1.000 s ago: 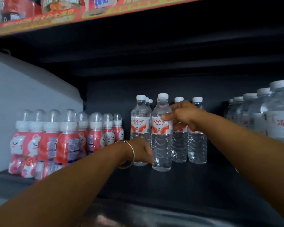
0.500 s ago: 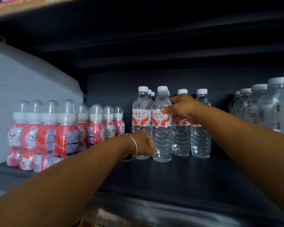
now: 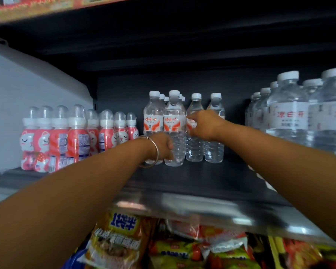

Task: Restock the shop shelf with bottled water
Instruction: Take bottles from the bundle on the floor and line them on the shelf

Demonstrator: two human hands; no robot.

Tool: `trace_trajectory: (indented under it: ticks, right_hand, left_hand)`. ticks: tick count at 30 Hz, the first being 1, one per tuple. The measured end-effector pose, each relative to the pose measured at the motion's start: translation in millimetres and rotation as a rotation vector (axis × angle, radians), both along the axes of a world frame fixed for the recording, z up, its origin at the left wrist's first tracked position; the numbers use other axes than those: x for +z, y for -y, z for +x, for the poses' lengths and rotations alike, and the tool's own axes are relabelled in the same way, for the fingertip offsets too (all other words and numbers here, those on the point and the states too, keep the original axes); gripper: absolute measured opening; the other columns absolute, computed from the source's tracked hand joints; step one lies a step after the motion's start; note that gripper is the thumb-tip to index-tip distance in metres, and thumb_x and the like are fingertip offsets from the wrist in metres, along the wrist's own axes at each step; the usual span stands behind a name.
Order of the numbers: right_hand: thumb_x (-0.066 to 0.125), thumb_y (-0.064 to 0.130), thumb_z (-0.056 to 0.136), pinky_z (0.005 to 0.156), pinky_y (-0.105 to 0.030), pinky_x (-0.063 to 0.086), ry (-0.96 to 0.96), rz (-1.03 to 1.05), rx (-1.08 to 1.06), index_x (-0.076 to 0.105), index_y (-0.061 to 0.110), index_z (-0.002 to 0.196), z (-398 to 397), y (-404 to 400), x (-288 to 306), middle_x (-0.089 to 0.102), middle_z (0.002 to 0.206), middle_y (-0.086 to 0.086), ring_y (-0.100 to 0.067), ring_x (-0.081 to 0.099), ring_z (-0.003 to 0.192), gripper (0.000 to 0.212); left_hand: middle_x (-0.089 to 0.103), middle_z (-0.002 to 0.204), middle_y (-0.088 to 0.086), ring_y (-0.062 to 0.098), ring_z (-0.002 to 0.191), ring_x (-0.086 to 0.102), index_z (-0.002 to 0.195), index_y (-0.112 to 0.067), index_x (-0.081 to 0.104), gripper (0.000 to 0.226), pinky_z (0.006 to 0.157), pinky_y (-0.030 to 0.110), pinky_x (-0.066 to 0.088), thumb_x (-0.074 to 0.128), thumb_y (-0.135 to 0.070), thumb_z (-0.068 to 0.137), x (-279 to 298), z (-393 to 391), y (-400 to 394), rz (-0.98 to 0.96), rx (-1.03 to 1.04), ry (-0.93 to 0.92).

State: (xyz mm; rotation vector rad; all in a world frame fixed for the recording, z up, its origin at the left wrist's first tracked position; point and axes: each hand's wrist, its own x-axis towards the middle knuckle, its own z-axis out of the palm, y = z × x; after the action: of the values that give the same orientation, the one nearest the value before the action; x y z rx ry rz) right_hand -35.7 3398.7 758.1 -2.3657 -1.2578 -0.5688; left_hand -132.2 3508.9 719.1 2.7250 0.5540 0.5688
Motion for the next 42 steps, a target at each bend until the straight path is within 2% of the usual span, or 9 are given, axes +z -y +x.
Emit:
trace_trajectory:
  ticks: [3, 8, 16, 23, 26, 32, 34, 37, 42]
  right_hand:
    - [0.053, 0.015, 0.09, 0.094, -0.033, 0.047, 0.095, -0.081, -0.009, 0.056, 0.014, 0.124, -13.1, 35.6, -14.4, 0.057, 0.124, -0.01, -0.029, 0.053, 0.114, 0.034]
    - [0.055, 0.02, 0.085, 0.092, -0.043, 0.048, 0.201, -0.093, -0.032, 0.055, 0.019, 0.118, -46.9, 117.0, -50.1, 0.06, 0.116, -0.01, -0.033, 0.054, 0.109, 0.033]
    - [0.057, 0.02, 0.086, 0.093, -0.037, 0.034, 0.251, -0.168, -0.009, 0.047, 0.015, 0.127, -101.1, 262.0, -163.5, 0.05, 0.126, -0.006, -0.029, 0.039, 0.12, 0.042]
    - [0.055, 0.018, 0.083, 0.095, -0.038, 0.038, 0.077, -0.333, -0.043, 0.04, 0.015, 0.136, -91.5, 332.4, -337.4, 0.045, 0.137, -0.005, -0.03, 0.04, 0.122, 0.055]
    - [0.055, 0.016, 0.083, 0.091, -0.038, 0.04, -0.009, -0.41, -0.042, 0.041, 0.015, 0.134, -82.3, 350.8, -417.6, 0.049, 0.133, -0.006, -0.031, 0.043, 0.117, 0.052]
    - [0.056, 0.016, 0.087, 0.085, -0.036, 0.037, -0.274, -0.503, -0.037, 0.044, 0.008, 0.129, -76.3, 374.3, -584.3, 0.05, 0.125, -0.016, -0.033, 0.045, 0.114, 0.045]
    - [0.065, 0.016, 0.08, 0.085, -0.038, 0.043, -0.322, -0.552, -0.023, 0.05, 0.006, 0.126, -80.8, 376.9, -645.0, 0.055, 0.121, -0.017, -0.036, 0.05, 0.111, 0.049]
    - [0.08, 0.002, 0.054, 0.069, -0.043, 0.052, -0.414, -0.533, -0.03, 0.063, -0.002, 0.109, -86.2, 378.9, -736.4, 0.066, 0.099, -0.023, -0.043, 0.062, 0.089, 0.058]
    - [0.055, 0.017, 0.088, 0.101, -0.036, 0.037, -0.603, -0.679, -0.04, 0.038, 0.012, 0.138, -99.6, 379.1, -881.9, 0.047, 0.137, -0.011, -0.03, 0.04, 0.125, 0.053]
  left_hand:
    - [0.06, 0.104, 0.008, 0.024, 0.097, 0.056, 0.095, -0.016, 0.056, 0.019, 0.092, 0.035, 0.048, 0.068, -0.013, 0.081, 0.4, -13.7, 36.9, 0.068, 0.023, 0.038]
    - [0.052, 0.129, 0.007, 0.025, 0.117, 0.051, 0.122, -0.012, 0.053, 0.042, 0.095, 0.027, 0.041, 0.067, -0.018, 0.083, -15.4, -45.9, 115.4, 0.173, 0.028, 0.079]
    - [0.045, 0.129, 0.008, 0.028, 0.122, 0.042, 0.123, -0.019, 0.049, 0.05, 0.102, 0.043, 0.038, 0.069, -0.023, 0.078, -116.1, -79.9, 233.5, 0.201, -0.029, 0.026]
    - [0.037, 0.134, 0.01, 0.03, 0.127, 0.035, 0.129, -0.02, 0.044, 0.057, 0.103, 0.04, 0.035, 0.069, -0.021, 0.078, -286.0, -70.6, 298.5, 0.099, -0.061, -0.171]
    - [0.036, 0.136, 0.01, 0.031, 0.127, 0.035, 0.13, -0.02, 0.042, 0.059, 0.103, 0.046, 0.034, 0.068, -0.023, 0.077, -365.3, -60.0, 319.3, 0.05, -0.069, -0.274]
    - [0.033, 0.136, 0.007, 0.03, 0.126, 0.037, 0.132, -0.02, 0.041, 0.059, 0.101, 0.041, 0.035, 0.067, -0.02, 0.079, -532.5, -48.5, 345.8, -0.028, -0.145, -0.436]
    - [0.034, 0.135, 0.006, 0.029, 0.126, 0.037, 0.132, -0.022, 0.04, 0.059, 0.1, 0.04, 0.035, 0.067, -0.021, 0.079, -590.8, -52.1, 350.8, -0.024, -0.171, -0.492]
    - [0.03, 0.141, 0.005, 0.027, 0.133, 0.029, 0.136, -0.023, 0.037, 0.063, 0.106, 0.04, 0.03, 0.067, -0.02, 0.08, -680.3, -60.5, 354.2, -0.061, -0.185, -0.58]
    - [0.032, 0.136, 0.002, 0.025, 0.127, 0.031, 0.134, -0.026, 0.038, 0.052, 0.102, 0.038, 0.026, 0.058, -0.016, 0.087, -815.4, -76.5, 355.3, -0.16, -0.204, -0.708]
